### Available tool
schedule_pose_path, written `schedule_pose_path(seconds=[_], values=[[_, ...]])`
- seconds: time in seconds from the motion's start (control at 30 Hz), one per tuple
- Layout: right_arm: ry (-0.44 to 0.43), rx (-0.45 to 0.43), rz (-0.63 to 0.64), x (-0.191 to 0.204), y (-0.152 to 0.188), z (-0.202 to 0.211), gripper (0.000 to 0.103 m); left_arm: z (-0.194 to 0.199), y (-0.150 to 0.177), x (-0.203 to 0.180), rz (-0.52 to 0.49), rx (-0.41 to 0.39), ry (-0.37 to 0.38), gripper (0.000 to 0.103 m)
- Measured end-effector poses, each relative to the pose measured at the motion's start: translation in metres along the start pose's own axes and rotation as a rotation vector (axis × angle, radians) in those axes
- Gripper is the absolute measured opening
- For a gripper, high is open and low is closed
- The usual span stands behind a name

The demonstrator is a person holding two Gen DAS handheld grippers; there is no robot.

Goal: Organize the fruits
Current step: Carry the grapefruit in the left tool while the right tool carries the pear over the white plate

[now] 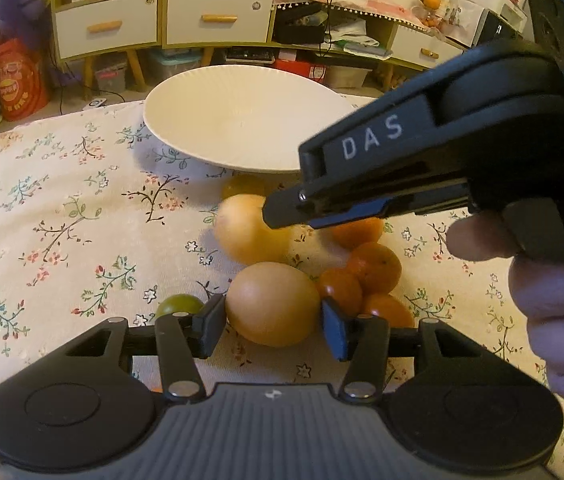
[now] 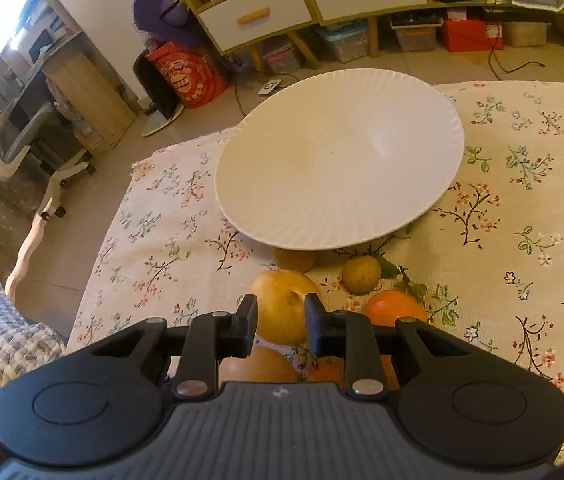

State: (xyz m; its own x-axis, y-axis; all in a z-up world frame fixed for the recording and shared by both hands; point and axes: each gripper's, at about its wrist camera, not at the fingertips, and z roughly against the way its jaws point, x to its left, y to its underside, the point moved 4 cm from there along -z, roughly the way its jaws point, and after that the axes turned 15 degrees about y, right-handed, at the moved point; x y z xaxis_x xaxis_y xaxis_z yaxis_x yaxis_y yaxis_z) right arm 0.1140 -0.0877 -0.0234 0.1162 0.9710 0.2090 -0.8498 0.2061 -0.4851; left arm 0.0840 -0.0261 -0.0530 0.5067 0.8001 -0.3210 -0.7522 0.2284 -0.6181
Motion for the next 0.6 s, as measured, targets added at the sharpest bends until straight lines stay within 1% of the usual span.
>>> schedule_pose_path(seconds=[0.07, 0.1, 0.13, 0.27, 0.33, 0.5, 0.6], values=[[0.002, 0.022, -0.001, -0.001, 0.002, -0.002, 0.027, 0.002, 0.001, -0.001, 0.005, 0.003, -0.004, 0.031], [0.006, 0.029, -0.004, -0.002, 0.002, -0.004, 0.030, 0.002, 0.002, -0.001, 0.010, 0.003, -0.003, 0.031], [0.006, 0.035, -0.007, -0.002, 0.002, -0.005, 0.036, 0.003, 0.003, 0.000, 0.022, 0.000, -0.001, 0.031], [-0.003, 0.039, -0.026, 0.002, 0.000, -0.009, 0.045, 0.008, 0.003, 0.007, 0.060, 0.001, -0.003, 0.031], [-0.020, 0.051, -0.024, 0.006, 0.001, -0.011, 0.053, 0.012, 0.003, 0.009, 0.068, -0.003, -0.001, 0.031], [0.005, 0.064, 0.032, 0.022, 0.007, -0.022, 0.054, 0.016, 0.007, 0.015, 0.083, 0.008, 0.002, 0.030], [0.037, 0.058, 0.035, 0.024, 0.008, -0.029, 0.054, 0.020, 0.009, 0.016, 0.089, 0.006, 0.003, 0.030]])
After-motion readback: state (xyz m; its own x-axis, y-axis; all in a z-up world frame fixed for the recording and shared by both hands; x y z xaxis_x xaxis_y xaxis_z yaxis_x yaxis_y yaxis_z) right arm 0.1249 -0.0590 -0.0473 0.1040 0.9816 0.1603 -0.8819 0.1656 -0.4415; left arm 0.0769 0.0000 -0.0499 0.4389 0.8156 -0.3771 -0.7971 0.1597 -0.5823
